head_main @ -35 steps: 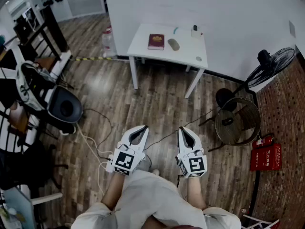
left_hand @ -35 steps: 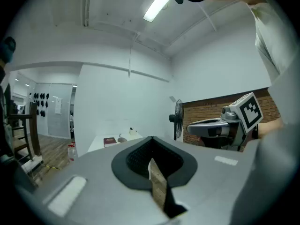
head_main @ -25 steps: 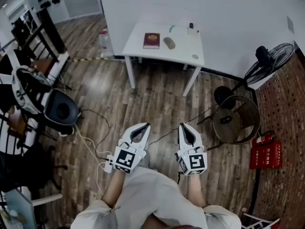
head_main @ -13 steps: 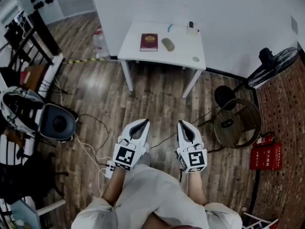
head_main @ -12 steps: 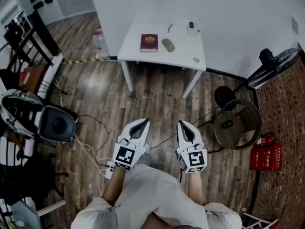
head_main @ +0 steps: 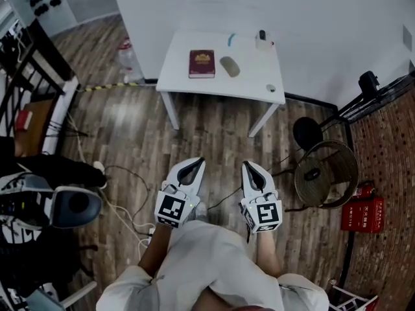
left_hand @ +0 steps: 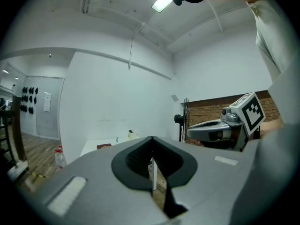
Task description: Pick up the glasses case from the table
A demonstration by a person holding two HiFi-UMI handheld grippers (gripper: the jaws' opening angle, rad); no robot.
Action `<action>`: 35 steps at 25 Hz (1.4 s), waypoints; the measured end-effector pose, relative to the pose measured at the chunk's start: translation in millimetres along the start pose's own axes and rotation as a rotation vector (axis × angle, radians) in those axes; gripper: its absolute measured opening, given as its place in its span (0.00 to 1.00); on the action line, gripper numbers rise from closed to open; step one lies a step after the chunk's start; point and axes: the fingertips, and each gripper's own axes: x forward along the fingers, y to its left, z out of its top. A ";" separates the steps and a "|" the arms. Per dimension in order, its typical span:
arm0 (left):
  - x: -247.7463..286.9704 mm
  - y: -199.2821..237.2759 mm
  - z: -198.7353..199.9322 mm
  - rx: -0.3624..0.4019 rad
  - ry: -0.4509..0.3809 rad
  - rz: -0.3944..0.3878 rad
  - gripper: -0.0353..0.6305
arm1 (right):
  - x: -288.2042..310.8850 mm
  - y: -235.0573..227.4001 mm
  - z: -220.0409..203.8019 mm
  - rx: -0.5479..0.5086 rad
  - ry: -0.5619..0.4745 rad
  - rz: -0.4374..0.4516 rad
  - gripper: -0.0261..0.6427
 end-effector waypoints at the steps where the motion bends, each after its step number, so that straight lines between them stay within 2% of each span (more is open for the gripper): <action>1: 5.1 6.2 0.1 -0.001 0.001 -0.005 0.08 | 7.6 -1.6 1.6 0.000 0.002 -0.004 0.05; 11: 48.2 35.3 -0.4 -0.005 0.003 -0.044 0.08 | 43.2 -24.2 0.3 0.006 0.020 -0.043 0.05; 20: 89.3 53.5 1.1 -0.008 0.007 -0.047 0.08 | 75.4 -52.6 2.5 0.010 0.015 -0.040 0.05; 35: 224.5 98.8 11.3 -0.003 0.047 0.002 0.08 | 177.8 -162.1 9.2 0.029 0.024 0.023 0.05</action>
